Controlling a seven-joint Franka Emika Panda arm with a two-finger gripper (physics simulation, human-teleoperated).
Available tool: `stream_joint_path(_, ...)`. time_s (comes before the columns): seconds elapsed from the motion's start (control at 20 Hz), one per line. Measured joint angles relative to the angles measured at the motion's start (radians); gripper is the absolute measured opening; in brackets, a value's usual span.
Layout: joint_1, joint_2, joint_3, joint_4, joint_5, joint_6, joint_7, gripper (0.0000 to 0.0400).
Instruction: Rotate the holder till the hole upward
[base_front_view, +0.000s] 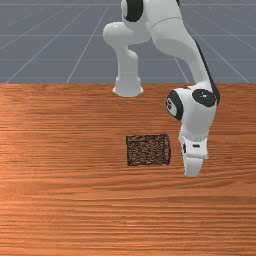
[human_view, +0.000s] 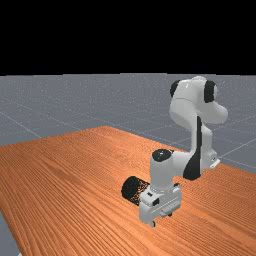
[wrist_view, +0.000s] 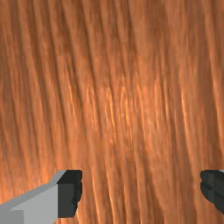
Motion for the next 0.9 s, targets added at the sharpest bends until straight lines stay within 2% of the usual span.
stream_joint_path(0.05, 0.022, 0.019, -0.023, 0.02, -0.022, -0.013, 0.028, 0.0397)
stream_joint_path(0.1, 0.047, 0.033, -0.04, 0.046, -0.043, -0.025, 0.05, 0.0335)
stream_joint_path(0.2, 0.093, 0.064, -0.09, 0.106, -0.092, -0.076, 0.101, 0.0283)
stream_joint_path(0.25, 0.14, 0.108, -0.134, 0.191, -0.139, -0.17, 0.137, 0.0226)
stream_joint_path(0.3, 0.024, 0.033, -0.022, 0.032, -0.025, 0.03, 0.02, 0.0358)
stream_joint_path(0.5, 0.166, 0.11, -0.103, 0.194, -0.111, -0.127, 0.174, 0.0391)
stream_joint_path(0.65, 0.243, 0.191, -0.127, 0.351, -0.141, -0.254, 0.247, 0.0399)
stream_joint_path(0.85, 0.333, 0.374, -0.17, 0.69, -0.182, -0.511, 0.313, 0.04)
stream_joint_path(0.9, 0.347, 0.467, -0.183, 0.86, -0.189, -0.613, 0.313, 0.0399)
